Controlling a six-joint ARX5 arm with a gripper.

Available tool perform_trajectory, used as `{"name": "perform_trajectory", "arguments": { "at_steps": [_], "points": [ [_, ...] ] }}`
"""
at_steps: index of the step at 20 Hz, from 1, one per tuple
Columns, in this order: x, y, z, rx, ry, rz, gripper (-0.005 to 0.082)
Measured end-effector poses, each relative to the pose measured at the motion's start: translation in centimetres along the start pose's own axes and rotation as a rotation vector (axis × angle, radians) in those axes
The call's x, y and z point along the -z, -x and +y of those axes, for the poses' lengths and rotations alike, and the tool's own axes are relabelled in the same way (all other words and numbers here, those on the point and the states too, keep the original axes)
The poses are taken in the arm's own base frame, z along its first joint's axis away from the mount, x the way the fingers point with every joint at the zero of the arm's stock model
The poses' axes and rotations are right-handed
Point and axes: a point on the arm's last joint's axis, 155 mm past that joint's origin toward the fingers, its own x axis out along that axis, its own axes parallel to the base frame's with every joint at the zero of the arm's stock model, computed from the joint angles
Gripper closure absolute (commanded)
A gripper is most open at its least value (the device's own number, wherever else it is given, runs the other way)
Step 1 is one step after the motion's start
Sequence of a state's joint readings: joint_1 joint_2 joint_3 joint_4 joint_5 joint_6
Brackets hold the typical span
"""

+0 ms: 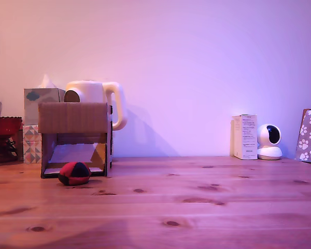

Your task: Drop the footbag into the cardboard dice tower

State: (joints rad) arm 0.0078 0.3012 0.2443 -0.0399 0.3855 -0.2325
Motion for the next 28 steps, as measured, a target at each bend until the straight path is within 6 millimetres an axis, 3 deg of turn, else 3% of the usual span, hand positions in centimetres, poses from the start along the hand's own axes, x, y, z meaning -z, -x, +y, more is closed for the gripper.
{"name": "perform_trajectory", "arguments": {
  "at_steps": [10,21,28],
  "points": [
    [5.2,-6.3,-1.5,0.125,0.013,0.19,0.0791],
    [10.0,-11.2,0.4,0.121,0.031,0.263,0.079],
    [9.7,-15.8,1.4,0.12,0.013,0.281,0.0777]
  ]
}}
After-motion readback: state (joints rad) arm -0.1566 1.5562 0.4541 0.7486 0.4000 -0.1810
